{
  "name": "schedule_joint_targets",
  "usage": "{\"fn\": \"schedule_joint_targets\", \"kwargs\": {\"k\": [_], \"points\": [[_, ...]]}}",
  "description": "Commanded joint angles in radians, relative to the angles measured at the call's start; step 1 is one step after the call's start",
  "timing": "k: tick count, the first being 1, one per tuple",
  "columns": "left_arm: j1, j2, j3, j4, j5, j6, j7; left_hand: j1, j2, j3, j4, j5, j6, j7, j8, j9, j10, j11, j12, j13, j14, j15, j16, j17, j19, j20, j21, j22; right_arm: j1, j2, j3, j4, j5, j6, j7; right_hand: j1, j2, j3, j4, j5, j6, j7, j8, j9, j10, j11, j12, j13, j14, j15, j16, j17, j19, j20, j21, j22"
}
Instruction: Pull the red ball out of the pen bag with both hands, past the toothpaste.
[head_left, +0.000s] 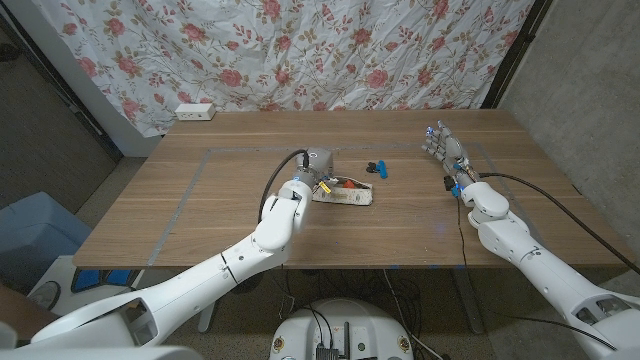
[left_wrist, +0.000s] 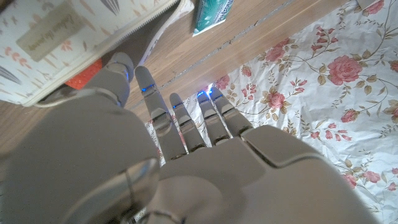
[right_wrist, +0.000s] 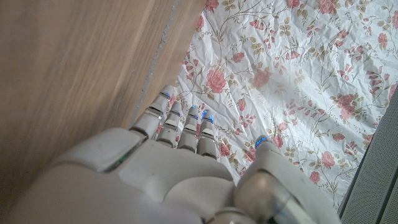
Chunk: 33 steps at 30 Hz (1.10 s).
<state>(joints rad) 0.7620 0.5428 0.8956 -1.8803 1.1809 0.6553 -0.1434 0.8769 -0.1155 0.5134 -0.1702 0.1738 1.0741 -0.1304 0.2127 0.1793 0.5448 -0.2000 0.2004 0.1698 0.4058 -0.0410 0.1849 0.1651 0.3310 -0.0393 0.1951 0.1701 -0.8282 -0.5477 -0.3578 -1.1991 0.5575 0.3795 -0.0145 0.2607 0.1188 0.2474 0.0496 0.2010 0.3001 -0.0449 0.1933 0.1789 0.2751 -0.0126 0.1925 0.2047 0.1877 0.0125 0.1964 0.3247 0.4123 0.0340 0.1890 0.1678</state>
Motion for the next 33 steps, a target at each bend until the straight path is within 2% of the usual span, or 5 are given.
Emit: {"fn": "schedule_joint_targets", "kwargs": {"k": [1, 18, 33], "points": [[-0.009, -0.018, 0.021, 0.035, -0.007, 0.002, 0.033, 0.009, 0.003, -0.004, 0.002, 0.002, 0.011, 0.002, -0.005, 0.004, 0.014, -0.001, -0.003, 0.004, 0.013, -0.120, 0.002, 0.003, 0.005, 0.001, -0.004, 0.002, -0.011, -0.004, 0.003, -0.010, 0.004, -0.001, 0.000, -0.003, 0.002, 0.000, -0.003, 0.002, 0.009, -0.002, 0.001, 0.003, 0.005, 0.000, 0.004, -0.001, 0.002, 0.000, 0.005, -0.001, 0.002, 0.001, 0.001, 0.002], [-0.013, -0.016, 0.040, 0.053, -0.008, 0.017, 0.056, 0.020, 0.012, -0.016, 0.002, 0.003, 0.031, 0.004, -0.005, 0.006, 0.032, -0.002, -0.002, 0.004, 0.032, -0.126, 0.006, 0.003, 0.015, 0.003, 0.000, 0.002, -0.030, -0.015, 0.010, -0.031, 0.008, -0.002, -0.003, -0.006, 0.003, 0.003, -0.006, 0.002, 0.010, -0.003, 0.001, 0.003, 0.006, 0.001, 0.005, -0.002, 0.002, 0.000, 0.006, -0.006, 0.002, 0.002, 0.001, 0.002], [0.007, 0.021, 0.027, 0.032, -0.002, 0.018, 0.056, 0.029, 0.025, -0.025, 0.003, 0.003, 0.046, 0.009, -0.006, 0.007, 0.055, -0.001, 0.000, 0.005, 0.050, -0.130, 0.008, 0.003, 0.017, 0.003, -0.001, 0.002, -0.045, -0.020, 0.010, -0.056, 0.007, -0.014, -0.013, -0.010, 0.003, 0.007, -0.009, 0.002, 0.010, -0.003, 0.000, 0.003, 0.005, 0.000, 0.004, -0.003, 0.002, 0.002, 0.007, -0.011, 0.001, 0.002, 0.001, 0.002]]}}
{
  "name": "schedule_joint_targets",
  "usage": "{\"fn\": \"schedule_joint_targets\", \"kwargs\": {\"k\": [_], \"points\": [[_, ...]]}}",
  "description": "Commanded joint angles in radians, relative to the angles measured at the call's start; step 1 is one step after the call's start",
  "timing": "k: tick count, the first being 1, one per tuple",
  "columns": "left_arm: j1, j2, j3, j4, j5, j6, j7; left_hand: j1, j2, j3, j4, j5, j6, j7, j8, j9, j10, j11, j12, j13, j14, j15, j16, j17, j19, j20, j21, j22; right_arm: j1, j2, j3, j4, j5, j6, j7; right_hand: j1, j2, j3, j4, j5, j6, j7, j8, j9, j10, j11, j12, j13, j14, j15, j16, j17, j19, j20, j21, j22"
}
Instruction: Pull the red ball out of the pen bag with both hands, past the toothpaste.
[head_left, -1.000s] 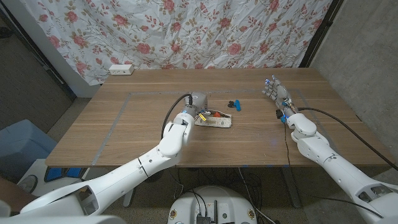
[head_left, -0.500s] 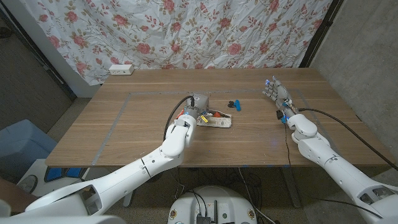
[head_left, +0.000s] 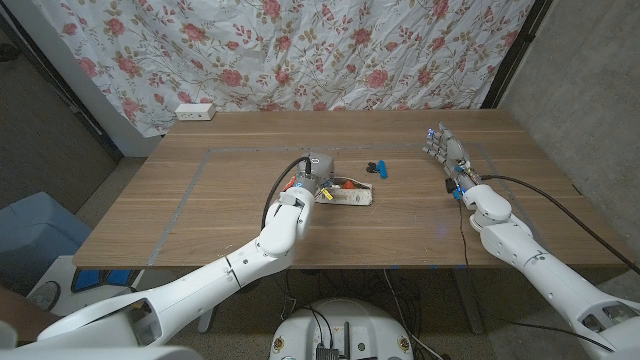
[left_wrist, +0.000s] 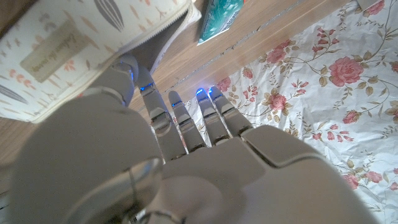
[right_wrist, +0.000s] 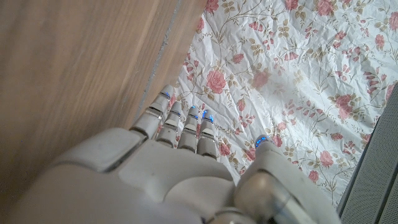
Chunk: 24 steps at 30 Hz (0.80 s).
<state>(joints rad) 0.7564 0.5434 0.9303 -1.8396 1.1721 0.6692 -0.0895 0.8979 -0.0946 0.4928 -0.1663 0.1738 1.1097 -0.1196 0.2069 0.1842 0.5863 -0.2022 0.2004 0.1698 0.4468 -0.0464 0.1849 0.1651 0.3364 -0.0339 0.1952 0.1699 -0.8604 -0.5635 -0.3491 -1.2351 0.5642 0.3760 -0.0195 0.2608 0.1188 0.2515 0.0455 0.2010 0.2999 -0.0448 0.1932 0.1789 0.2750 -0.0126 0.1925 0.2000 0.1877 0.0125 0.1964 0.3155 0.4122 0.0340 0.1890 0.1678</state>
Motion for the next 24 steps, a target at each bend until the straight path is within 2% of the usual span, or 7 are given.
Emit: {"fn": "schedule_joint_targets", "kwargs": {"k": [1, 15, 24], "points": [[0.013, 0.022, -0.008, -0.009, 0.008, 0.004, 0.002, 0.008, 0.005, -0.005, -0.001, 0.003, 0.011, -0.002, -0.001, 0.002, 0.014, 0.001, 0.000, 0.005, 0.012, -0.124, 0.009, 0.004, 0.012, -0.003, -0.001, 0.002, -0.013, -0.005, 0.001, -0.021, -0.001, -0.011, -0.009, -0.010, 0.003, 0.003, -0.005, 0.002, 0.010, -0.003, 0.000, 0.003, 0.006, 0.004, 0.005, 0.001, 0.002, 0.002, 0.007, -0.002, 0.001, 0.002, 0.001, 0.002], [0.025, 0.031, -0.018, -0.009, 0.003, 0.003, 0.004, 0.014, 0.006, -0.013, -0.002, 0.003, 0.007, -0.005, -0.006, 0.003, 0.019, -0.001, -0.003, 0.005, 0.025, -0.131, 0.009, 0.003, 0.018, -0.005, 0.000, 0.002, -0.005, -0.003, -0.005, -0.024, -0.007, -0.022, -0.011, -0.013, 0.004, 0.005, -0.007, 0.001, 0.011, -0.003, 0.000, 0.003, 0.005, 0.002, 0.004, 0.001, 0.002, 0.001, 0.008, -0.005, 0.001, 0.002, 0.001, 0.002], [0.023, 0.034, -0.029, -0.008, -0.016, 0.005, -0.003, 0.018, -0.005, -0.027, -0.005, 0.002, -0.010, -0.013, -0.015, 0.003, 0.011, -0.003, -0.009, 0.005, 0.025, -0.133, 0.004, 0.003, 0.016, -0.006, -0.002, 0.002, 0.011, 0.003, -0.012, -0.011, -0.011, -0.027, -0.005, -0.015, 0.003, 0.006, -0.008, 0.001, 0.011, -0.003, 0.000, 0.003, 0.005, -0.001, 0.004, 0.000, 0.001, 0.001, 0.008, -0.007, 0.001, 0.003, 0.001, 0.002]]}}
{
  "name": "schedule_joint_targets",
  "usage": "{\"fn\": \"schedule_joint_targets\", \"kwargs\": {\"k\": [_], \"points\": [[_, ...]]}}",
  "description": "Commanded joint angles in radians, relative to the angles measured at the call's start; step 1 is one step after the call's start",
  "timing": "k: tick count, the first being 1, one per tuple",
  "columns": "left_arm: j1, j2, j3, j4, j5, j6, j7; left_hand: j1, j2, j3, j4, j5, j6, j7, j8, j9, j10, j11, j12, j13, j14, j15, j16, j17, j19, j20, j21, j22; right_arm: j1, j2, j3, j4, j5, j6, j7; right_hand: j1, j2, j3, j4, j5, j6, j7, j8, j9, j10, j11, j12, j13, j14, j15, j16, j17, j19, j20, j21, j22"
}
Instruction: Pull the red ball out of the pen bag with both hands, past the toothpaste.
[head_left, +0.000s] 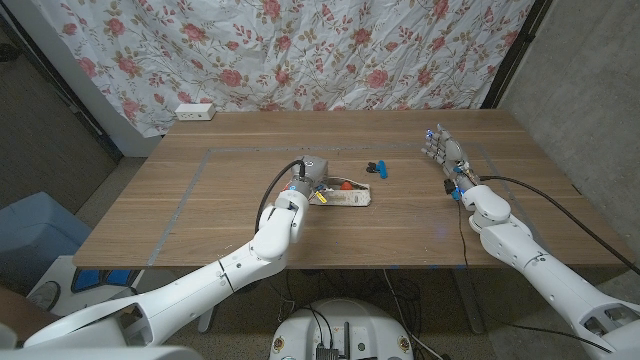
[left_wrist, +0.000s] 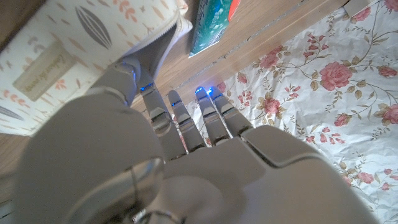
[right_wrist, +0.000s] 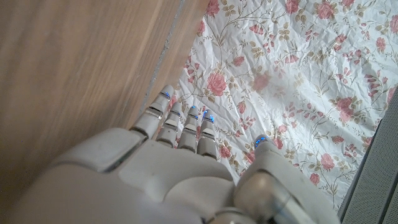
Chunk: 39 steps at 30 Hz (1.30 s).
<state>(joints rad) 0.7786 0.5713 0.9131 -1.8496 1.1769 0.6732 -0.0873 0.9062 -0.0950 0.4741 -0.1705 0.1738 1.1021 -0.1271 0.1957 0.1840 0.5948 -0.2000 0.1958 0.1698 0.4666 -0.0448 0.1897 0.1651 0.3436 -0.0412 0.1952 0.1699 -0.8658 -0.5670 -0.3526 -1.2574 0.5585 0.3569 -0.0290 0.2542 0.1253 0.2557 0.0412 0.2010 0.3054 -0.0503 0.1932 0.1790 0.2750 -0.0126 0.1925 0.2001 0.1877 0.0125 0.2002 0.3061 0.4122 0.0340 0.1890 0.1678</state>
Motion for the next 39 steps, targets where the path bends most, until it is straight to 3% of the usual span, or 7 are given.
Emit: {"fn": "schedule_joint_targets", "kwargs": {"k": [1, 7, 39], "points": [[0.000, 0.008, -0.013, 0.002, -0.026, -0.003, -0.005, 0.010, -0.006, -0.010, -0.001, 0.002, -0.004, -0.006, -0.005, 0.003, 0.002, -0.006, -0.005, 0.005, 0.005, -0.135, -0.001, 0.003, 0.008, 0.002, -0.002, 0.002, 0.018, 0.007, -0.009, 0.011, -0.006, -0.009, 0.004, -0.009, -0.003, 0.002, -0.004, 0.001, 0.005, 0.002, 0.000, 0.003, 0.005, -0.001, 0.005, 0.000, 0.001, 0.001, 0.005, 0.003, 0.001, 0.002, 0.001, 0.002], [-0.007, 0.010, -0.021, 0.000, -0.050, -0.002, -0.022, 0.002, -0.025, -0.033, 0.002, 0.000, -0.034, -0.007, -0.015, 0.002, -0.027, -0.010, -0.015, 0.005, -0.010, -0.130, -0.009, 0.004, -0.002, 0.002, -0.006, 0.002, 0.022, 0.007, -0.012, 0.011, -0.009, -0.013, 0.000, -0.010, -0.003, 0.002, -0.005, 0.001, 0.006, 0.002, 0.000, 0.003, 0.003, 0.003, 0.004, 0.000, 0.001, 0.001, 0.005, 0.001, 0.001, 0.003, 0.001, 0.002], [-0.042, 0.065, -0.043, -0.021, -0.173, -0.063, -0.070, -0.058, -0.055, -0.103, 0.021, 0.001, -0.113, -0.001, -0.021, -0.001, -0.092, -0.007, -0.019, 0.006, -0.071, -0.112, -0.016, 0.006, -0.049, 0.003, -0.014, 0.001, 0.035, 0.002, -0.017, 0.005, -0.021, -0.036, -0.013, -0.014, -0.002, 0.007, -0.011, 0.000, 0.006, 0.004, -0.001, 0.003, 0.004, 0.000, 0.004, -0.001, -0.002, 0.001, 0.006, -0.004, 0.001, 0.003, 0.001, 0.002]]}}
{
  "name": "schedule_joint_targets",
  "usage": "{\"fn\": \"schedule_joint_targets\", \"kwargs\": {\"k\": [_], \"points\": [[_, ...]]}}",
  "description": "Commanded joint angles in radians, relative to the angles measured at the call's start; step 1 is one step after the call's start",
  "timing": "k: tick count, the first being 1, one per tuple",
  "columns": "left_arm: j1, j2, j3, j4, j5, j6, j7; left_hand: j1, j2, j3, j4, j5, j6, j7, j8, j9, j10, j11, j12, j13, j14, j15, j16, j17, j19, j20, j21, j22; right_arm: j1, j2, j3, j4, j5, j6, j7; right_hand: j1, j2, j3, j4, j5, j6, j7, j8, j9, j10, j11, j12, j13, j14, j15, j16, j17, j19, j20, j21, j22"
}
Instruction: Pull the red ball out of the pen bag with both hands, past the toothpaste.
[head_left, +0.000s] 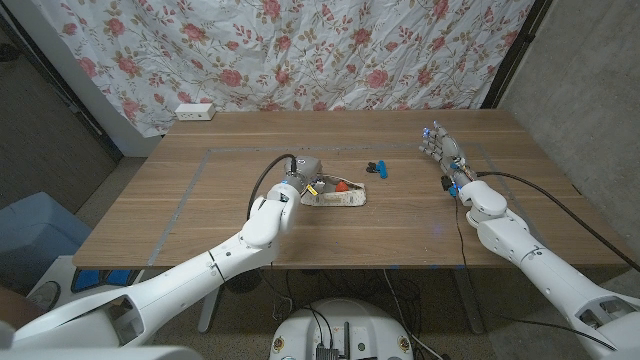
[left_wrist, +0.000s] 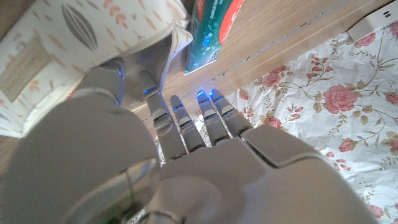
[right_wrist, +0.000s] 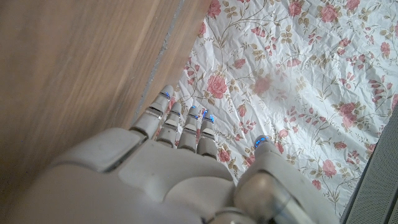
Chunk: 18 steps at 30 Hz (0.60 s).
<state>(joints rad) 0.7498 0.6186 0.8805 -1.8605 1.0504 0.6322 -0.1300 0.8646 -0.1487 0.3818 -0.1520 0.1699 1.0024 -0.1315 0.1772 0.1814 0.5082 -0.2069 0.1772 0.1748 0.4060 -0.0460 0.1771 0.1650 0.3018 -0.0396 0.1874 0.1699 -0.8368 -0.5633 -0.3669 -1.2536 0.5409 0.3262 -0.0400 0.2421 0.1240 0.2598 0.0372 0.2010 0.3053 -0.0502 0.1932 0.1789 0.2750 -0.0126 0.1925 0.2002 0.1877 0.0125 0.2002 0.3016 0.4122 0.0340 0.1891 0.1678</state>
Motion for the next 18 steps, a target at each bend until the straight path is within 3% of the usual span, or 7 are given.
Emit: {"fn": "schedule_joint_targets", "kwargs": {"k": [1, 18], "points": [[-0.015, 0.022, -0.011, -0.012, -0.053, -0.028, -0.030, -0.019, -0.001, -0.013, 0.004, 0.005, -0.017, 0.002, -0.003, 0.001, -0.008, 0.000, -0.001, 0.001, -0.013, -0.110, -0.004, 0.006, -0.011, 0.002, -0.007, 0.002, 0.007, -0.002, -0.003, 0.001, -0.005, -0.006, -0.002, -0.003, 0.000, 0.003, -0.007, 0.000, 0.006, 0.004, -0.001, 0.003, 0.003, 0.001, 0.004, -0.001, -0.002, 0.001, 0.006, 0.001, 0.001, 0.003, 0.001, 0.002], [-0.043, 0.076, -0.033, -0.035, -0.177, -0.102, -0.117, -0.064, 0.002, -0.052, 0.009, 0.015, -0.118, 0.014, -0.005, 0.004, -0.085, 0.005, -0.003, 0.001, -0.073, -0.088, -0.004, 0.006, -0.058, 0.013, -0.008, 0.001, 0.006, -0.031, -0.014, -0.026, -0.039, -0.019, -0.006, -0.002, -0.001, 0.005, -0.013, 0.000, 0.004, 0.003, -0.002, 0.003, 0.001, 0.001, 0.003, -0.001, -0.005, 0.002, 0.008, -0.001, 0.001, 0.003, 0.001, 0.002]]}}
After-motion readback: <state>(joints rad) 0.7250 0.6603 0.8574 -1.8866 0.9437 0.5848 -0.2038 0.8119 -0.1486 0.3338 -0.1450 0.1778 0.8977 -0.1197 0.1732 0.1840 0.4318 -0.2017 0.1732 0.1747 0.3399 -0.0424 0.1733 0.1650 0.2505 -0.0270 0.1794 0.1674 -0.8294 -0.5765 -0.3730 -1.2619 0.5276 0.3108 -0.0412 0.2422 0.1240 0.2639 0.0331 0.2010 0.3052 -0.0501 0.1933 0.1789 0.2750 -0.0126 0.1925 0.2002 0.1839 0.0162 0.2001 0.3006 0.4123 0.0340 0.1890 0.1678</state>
